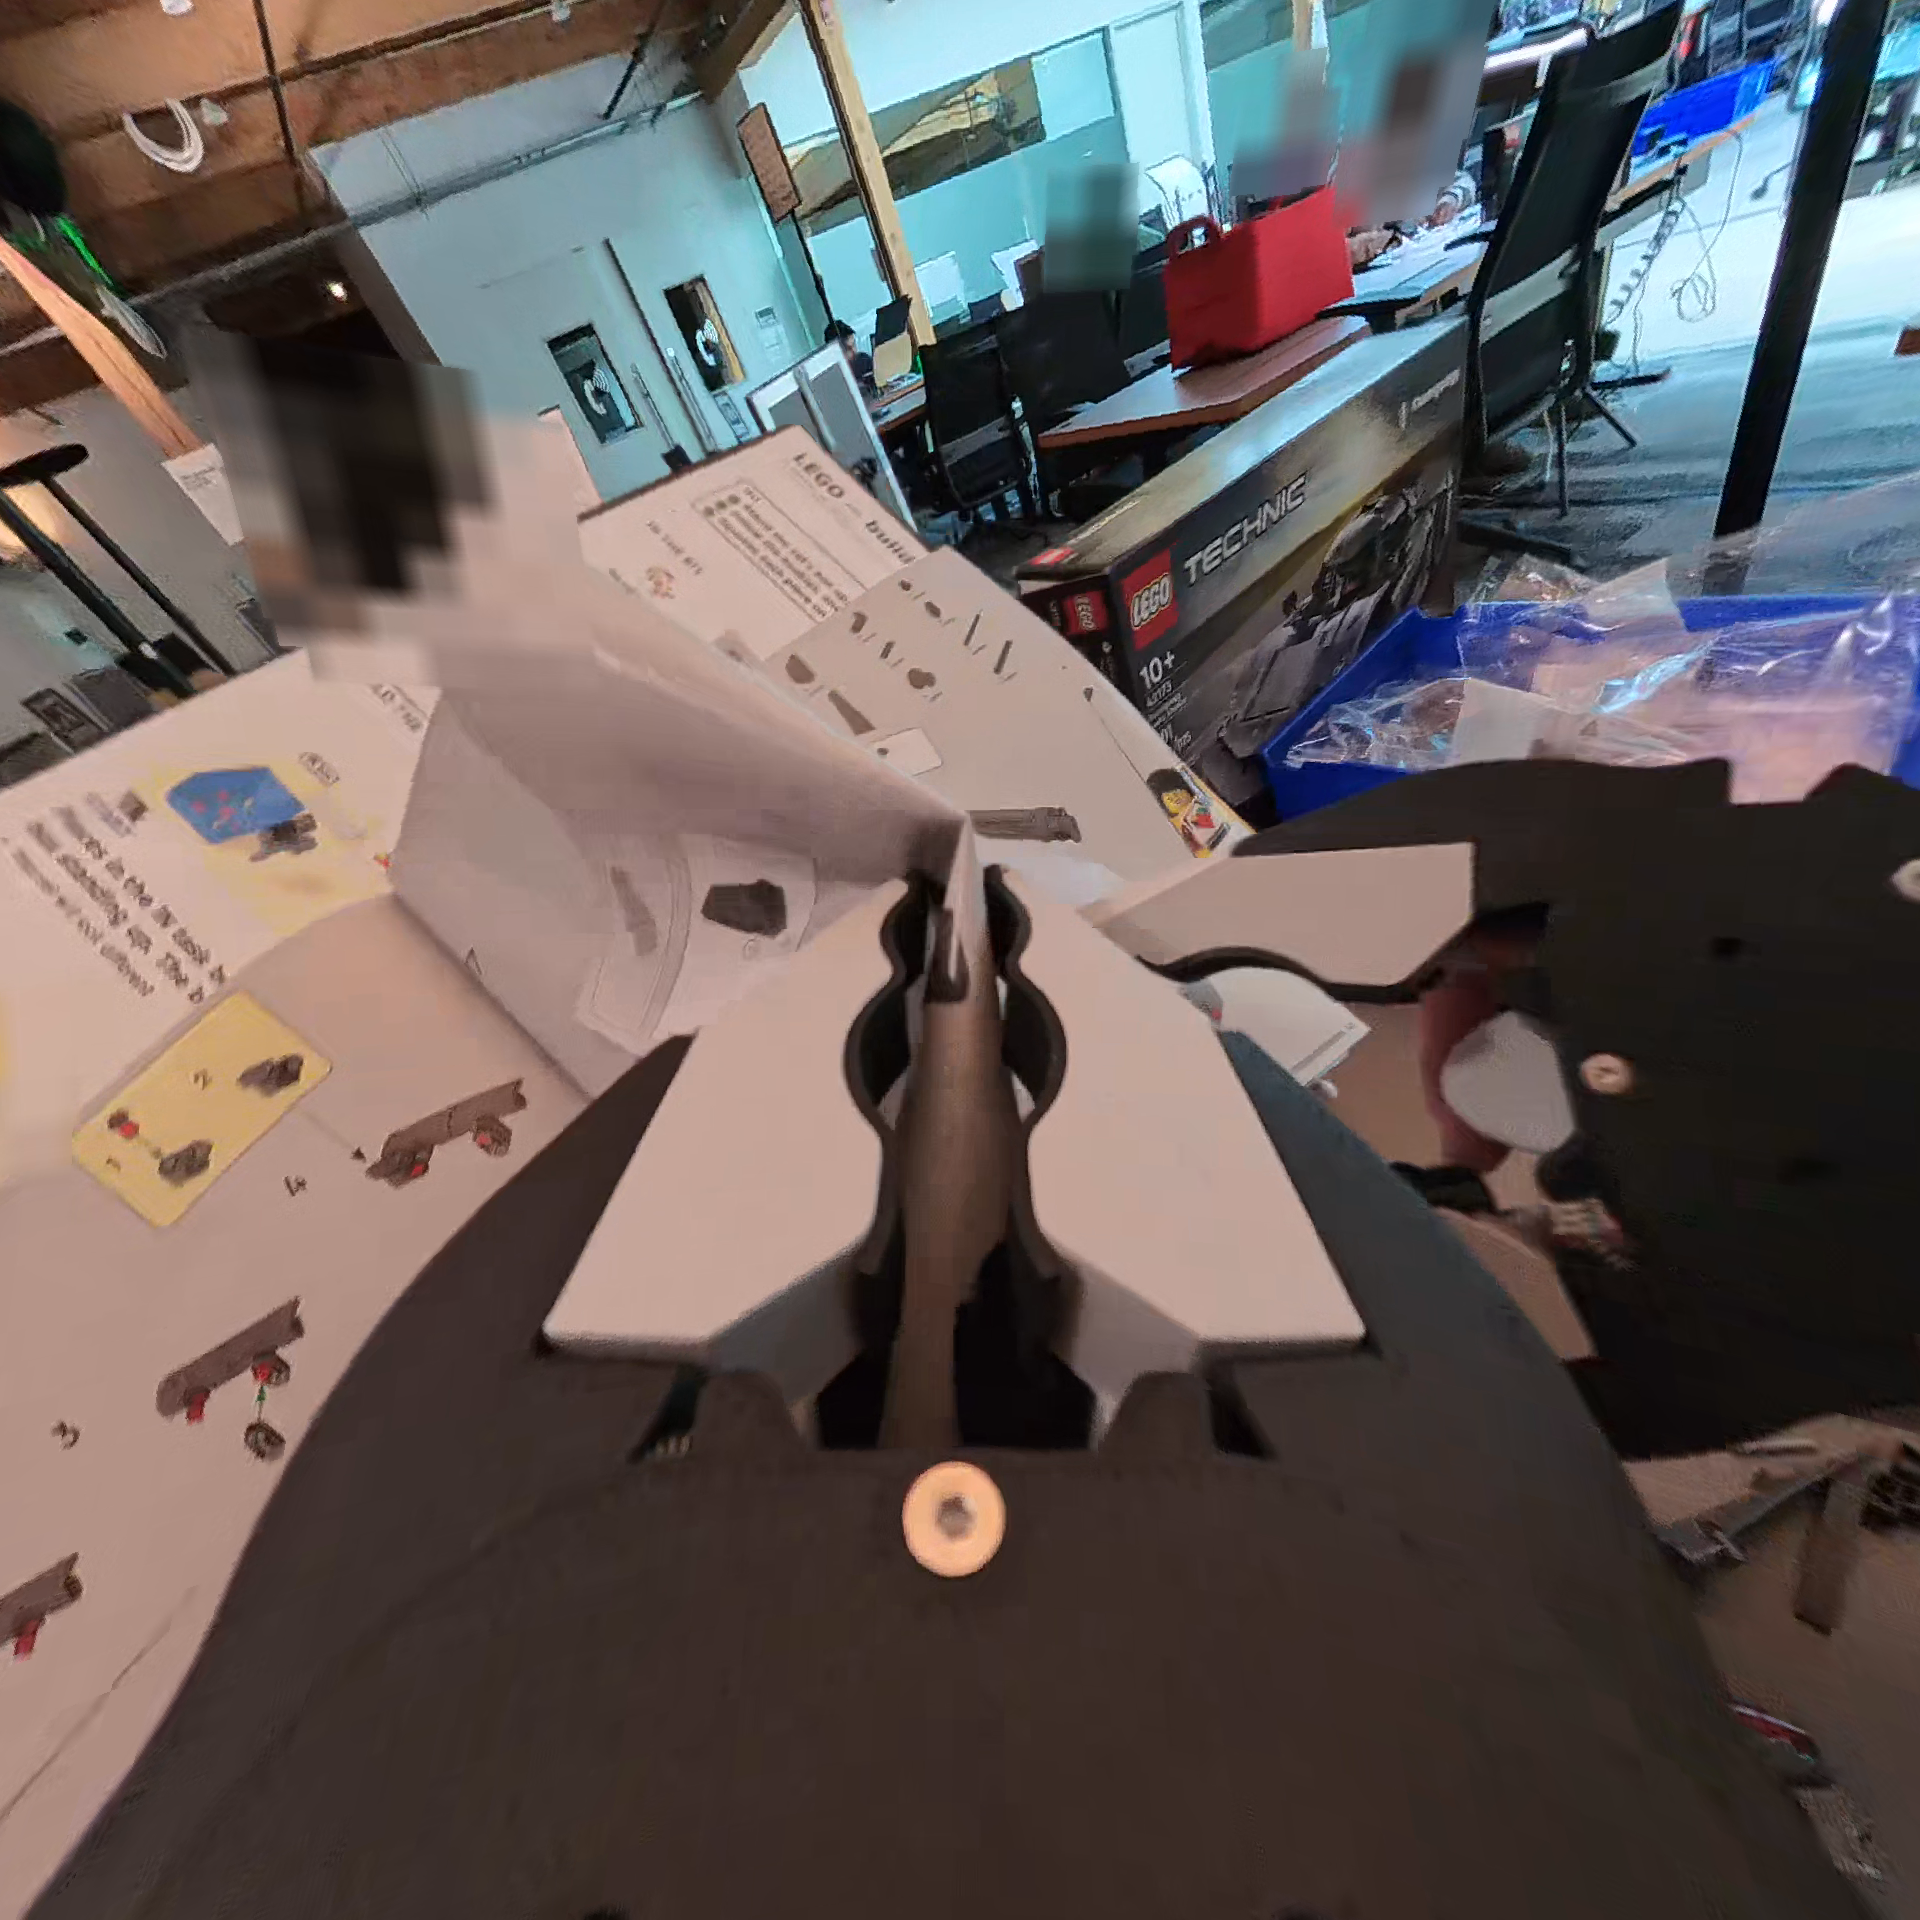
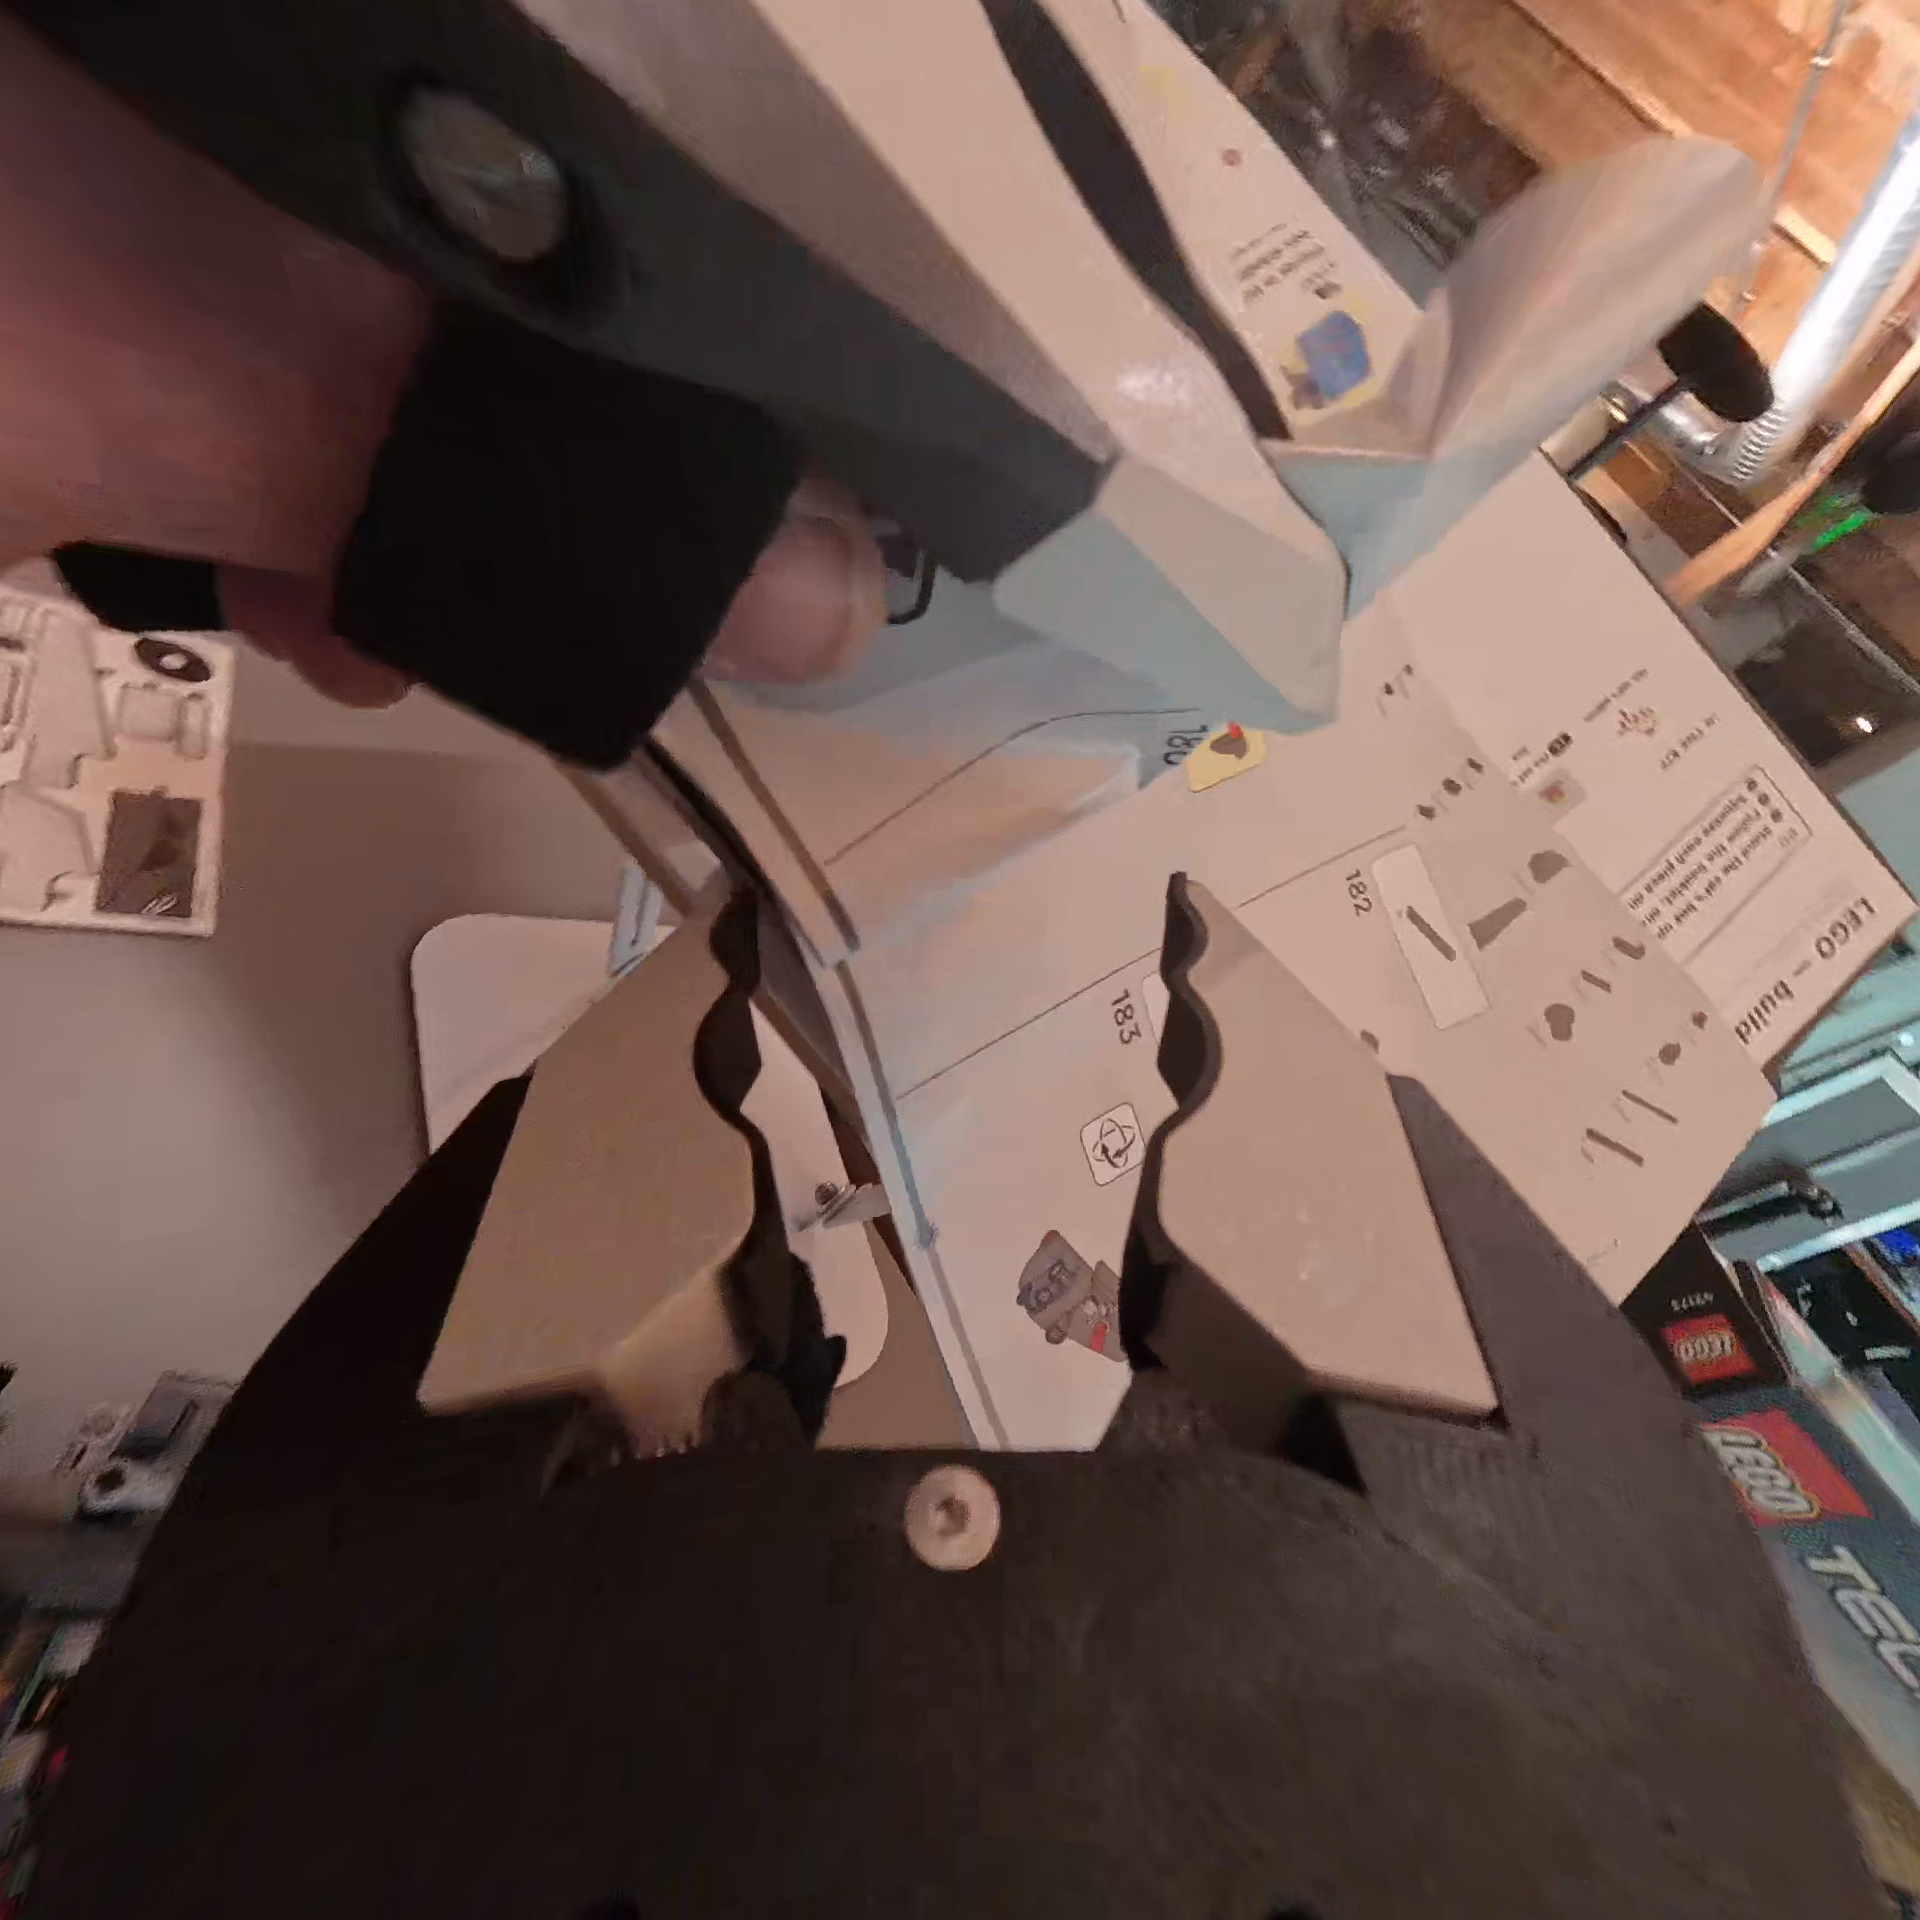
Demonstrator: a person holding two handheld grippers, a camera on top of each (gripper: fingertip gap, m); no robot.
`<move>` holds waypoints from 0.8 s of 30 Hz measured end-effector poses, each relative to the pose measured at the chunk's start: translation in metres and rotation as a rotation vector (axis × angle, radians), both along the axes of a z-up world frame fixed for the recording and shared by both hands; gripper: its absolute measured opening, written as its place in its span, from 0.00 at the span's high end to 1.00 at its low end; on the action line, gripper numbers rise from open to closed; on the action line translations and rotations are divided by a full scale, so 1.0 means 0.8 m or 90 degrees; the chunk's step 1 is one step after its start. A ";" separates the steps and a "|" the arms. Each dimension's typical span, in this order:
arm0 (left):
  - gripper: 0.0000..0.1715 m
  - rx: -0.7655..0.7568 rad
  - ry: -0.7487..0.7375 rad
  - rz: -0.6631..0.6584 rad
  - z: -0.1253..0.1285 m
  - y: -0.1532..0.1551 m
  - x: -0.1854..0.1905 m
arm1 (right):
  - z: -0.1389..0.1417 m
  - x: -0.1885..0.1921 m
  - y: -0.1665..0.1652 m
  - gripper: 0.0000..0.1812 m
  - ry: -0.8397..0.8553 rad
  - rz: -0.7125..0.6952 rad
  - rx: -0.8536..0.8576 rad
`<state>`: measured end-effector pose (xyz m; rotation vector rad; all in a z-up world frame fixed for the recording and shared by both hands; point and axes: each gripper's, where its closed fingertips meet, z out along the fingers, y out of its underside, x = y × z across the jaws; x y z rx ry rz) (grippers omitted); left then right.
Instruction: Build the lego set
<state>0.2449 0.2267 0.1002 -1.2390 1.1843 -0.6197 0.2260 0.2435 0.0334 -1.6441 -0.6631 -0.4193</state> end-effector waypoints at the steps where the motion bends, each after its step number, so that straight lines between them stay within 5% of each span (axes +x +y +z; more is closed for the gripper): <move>1: 0.92 0.025 0.007 0.002 0.003 -0.004 0.004 | 0.001 0.006 0.005 0.57 0.016 -0.010 0.003; 9: 0.78 0.184 -0.028 0.003 0.038 -0.022 -0.040 | 0.007 0.008 0.008 0.64 0.126 0.055 -0.025; 12: 0.77 0.168 -0.083 -0.033 0.042 -0.015 -0.071 | 0.005 0.004 0.005 0.71 0.137 0.074 -0.039; 15: 0.78 0.079 -0.143 -0.089 0.047 -0.001 -0.082 | 0.006 0.002 0.001 0.66 0.098 0.064 -0.040; 20: 0.81 0.064 -0.118 -0.176 0.056 -0.019 -0.035 | 0.024 -0.046 -0.005 0.57 0.033 0.100 -0.030; 24: 0.80 0.066 -0.082 -0.251 0.051 -0.058 0.007 | 0.054 -0.020 0.008 0.74 0.135 0.038 0.037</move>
